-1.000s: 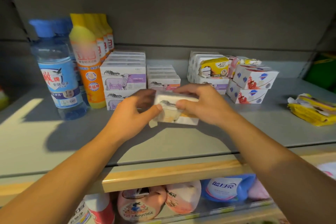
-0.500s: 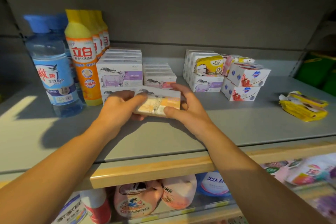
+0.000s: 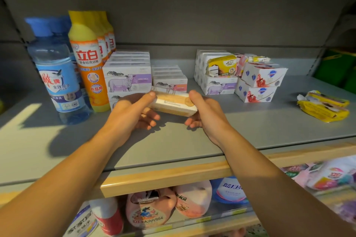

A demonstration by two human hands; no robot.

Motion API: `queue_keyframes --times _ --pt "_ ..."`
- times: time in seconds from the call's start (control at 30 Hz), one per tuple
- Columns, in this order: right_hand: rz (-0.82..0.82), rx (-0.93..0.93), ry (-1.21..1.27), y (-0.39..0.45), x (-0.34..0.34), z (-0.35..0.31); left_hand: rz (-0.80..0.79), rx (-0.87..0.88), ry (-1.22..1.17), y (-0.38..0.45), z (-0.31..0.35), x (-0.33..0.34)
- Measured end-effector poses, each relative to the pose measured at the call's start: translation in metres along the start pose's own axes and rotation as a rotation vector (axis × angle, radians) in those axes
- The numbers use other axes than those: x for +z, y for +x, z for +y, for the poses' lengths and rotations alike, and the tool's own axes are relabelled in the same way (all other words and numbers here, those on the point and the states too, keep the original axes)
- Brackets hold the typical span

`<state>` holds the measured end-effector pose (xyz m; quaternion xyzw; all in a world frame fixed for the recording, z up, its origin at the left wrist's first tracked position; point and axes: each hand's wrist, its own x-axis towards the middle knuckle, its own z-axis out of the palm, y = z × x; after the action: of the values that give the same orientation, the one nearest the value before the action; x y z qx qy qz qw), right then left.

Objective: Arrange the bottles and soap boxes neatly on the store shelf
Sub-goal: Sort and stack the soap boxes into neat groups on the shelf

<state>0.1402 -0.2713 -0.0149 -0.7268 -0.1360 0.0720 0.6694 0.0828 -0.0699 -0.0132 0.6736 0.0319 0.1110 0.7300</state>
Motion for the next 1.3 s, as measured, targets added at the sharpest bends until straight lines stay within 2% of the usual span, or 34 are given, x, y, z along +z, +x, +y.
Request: queue_keyframes --times 0.27,0.4,0.47,0.6,0.73,0.87,1.07,1.17,1.3 --pt "-0.014 0.024 -0.041 0.003 0.002 0.001 0.022 0.018 0.115 0.0 0.0 -0.003" --pt "-0.028 -0.057 0.083 0.003 0.0 0.006 0.023 0.014 0.076 0.0 -0.001 0.001" --pt "-0.064 -0.148 0.079 0.001 0.0 0.009 0.035 0.032 0.132 0.0 0.0 0.002" --pt "0.006 -0.296 -0.11 -0.002 0.004 0.011 0.079 0.251 0.391 -0.004 0.002 0.003" --pt "0.151 -0.45 -0.416 -0.005 0.006 0.01 -0.002 0.481 0.44 -0.01 0.006 0.005" --pt "0.205 -0.509 -0.455 -0.007 0.005 0.011 -0.007 0.557 0.398 -0.01 0.002 0.006" --pt "0.189 -0.487 -0.417 -0.006 0.003 0.011 0.006 0.548 0.482 -0.006 0.002 0.002" --pt "0.148 -0.446 -0.333 -0.005 0.002 0.01 0.076 0.502 0.661 -0.001 -0.002 0.0" --pt "0.191 -0.395 -0.473 0.0 0.0 0.009 0.055 0.412 0.901 0.001 -0.008 0.003"
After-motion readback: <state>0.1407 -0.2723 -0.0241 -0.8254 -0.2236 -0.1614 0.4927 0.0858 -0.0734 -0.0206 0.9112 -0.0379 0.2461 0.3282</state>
